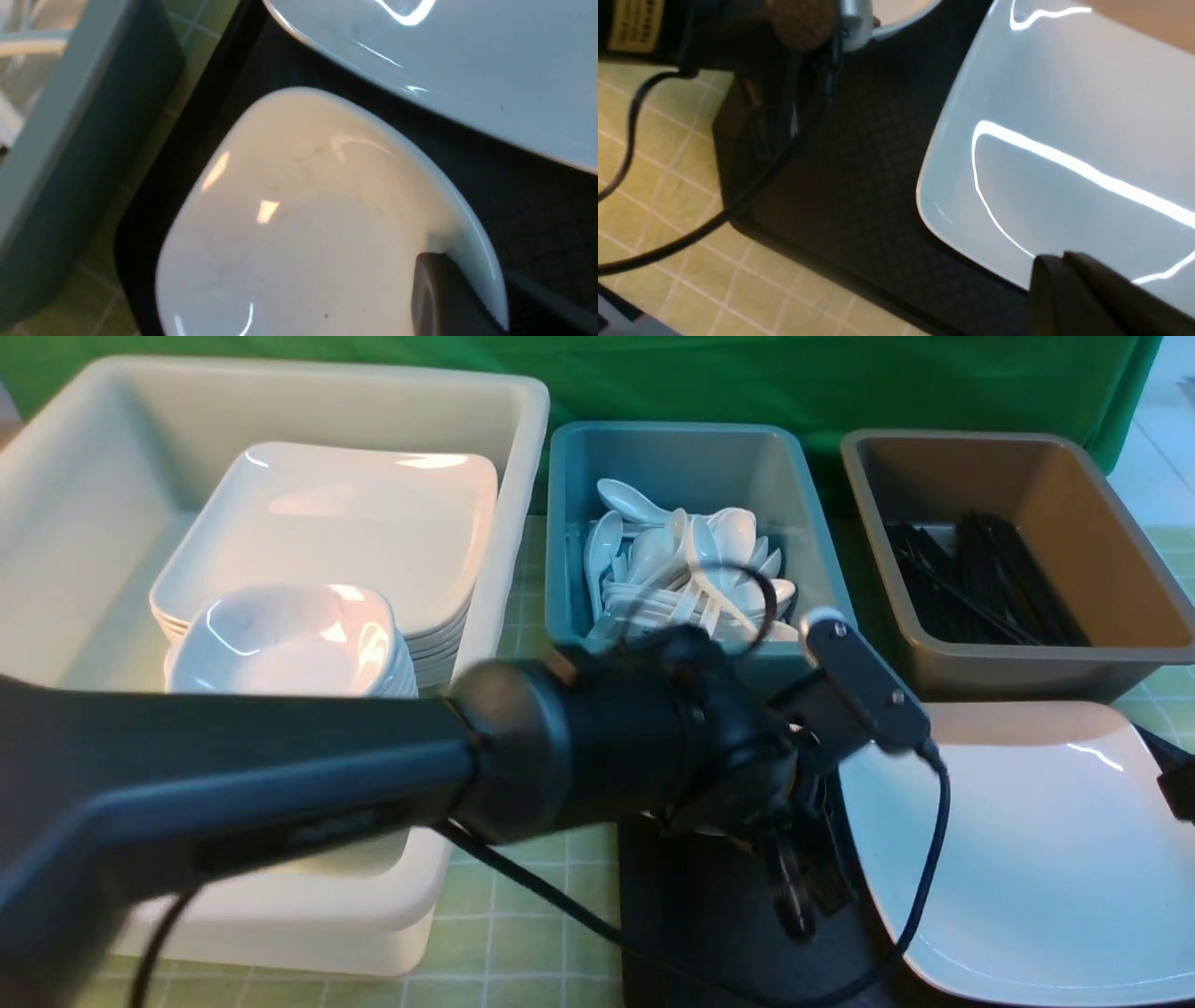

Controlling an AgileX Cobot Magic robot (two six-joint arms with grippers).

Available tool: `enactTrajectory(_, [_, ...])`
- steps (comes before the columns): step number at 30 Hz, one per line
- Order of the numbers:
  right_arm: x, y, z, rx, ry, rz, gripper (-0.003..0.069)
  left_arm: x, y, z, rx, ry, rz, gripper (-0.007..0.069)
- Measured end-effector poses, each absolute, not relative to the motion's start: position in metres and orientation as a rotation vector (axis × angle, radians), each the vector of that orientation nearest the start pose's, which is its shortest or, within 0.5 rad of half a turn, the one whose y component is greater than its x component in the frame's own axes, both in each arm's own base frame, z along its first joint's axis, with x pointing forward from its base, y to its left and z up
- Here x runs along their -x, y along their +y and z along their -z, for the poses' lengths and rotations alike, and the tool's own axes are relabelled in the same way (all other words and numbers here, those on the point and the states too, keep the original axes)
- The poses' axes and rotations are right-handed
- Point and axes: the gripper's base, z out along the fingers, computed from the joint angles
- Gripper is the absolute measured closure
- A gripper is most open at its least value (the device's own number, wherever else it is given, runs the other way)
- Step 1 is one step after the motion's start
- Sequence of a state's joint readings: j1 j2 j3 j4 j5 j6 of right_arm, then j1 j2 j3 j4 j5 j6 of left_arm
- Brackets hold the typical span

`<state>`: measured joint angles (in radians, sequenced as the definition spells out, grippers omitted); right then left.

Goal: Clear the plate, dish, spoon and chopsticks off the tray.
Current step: Use the left arm to grab a small plate from the dinner plate, then use the left arm to put the small plate into the large storage box on the left

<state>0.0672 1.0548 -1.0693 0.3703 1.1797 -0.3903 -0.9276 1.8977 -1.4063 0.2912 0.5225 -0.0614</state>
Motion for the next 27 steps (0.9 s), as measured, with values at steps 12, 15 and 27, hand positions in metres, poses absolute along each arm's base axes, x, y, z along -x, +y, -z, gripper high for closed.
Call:
enactTrajectory(12, [-0.179, 0.081, -0.461, 0.723, 2.087, -0.677, 0.0659, -0.259, -0.218, -0.455, -0.767, 1.888, 0.128, 0.0613])
enactTrajectory(15, [-0.188, 0.105, -0.471, 0.841, 2.041, -0.735, 0.0659, -0.266, -0.172, -0.467, -0.631, 1.967, 0.04, 0.0614])
enactTrajectory(27, [-0.239, 0.223, -0.436, 1.111, 2.112, -0.819, 0.0658, -0.297, -0.098, -0.378, -0.339, 2.378, -0.034, 0.0614])
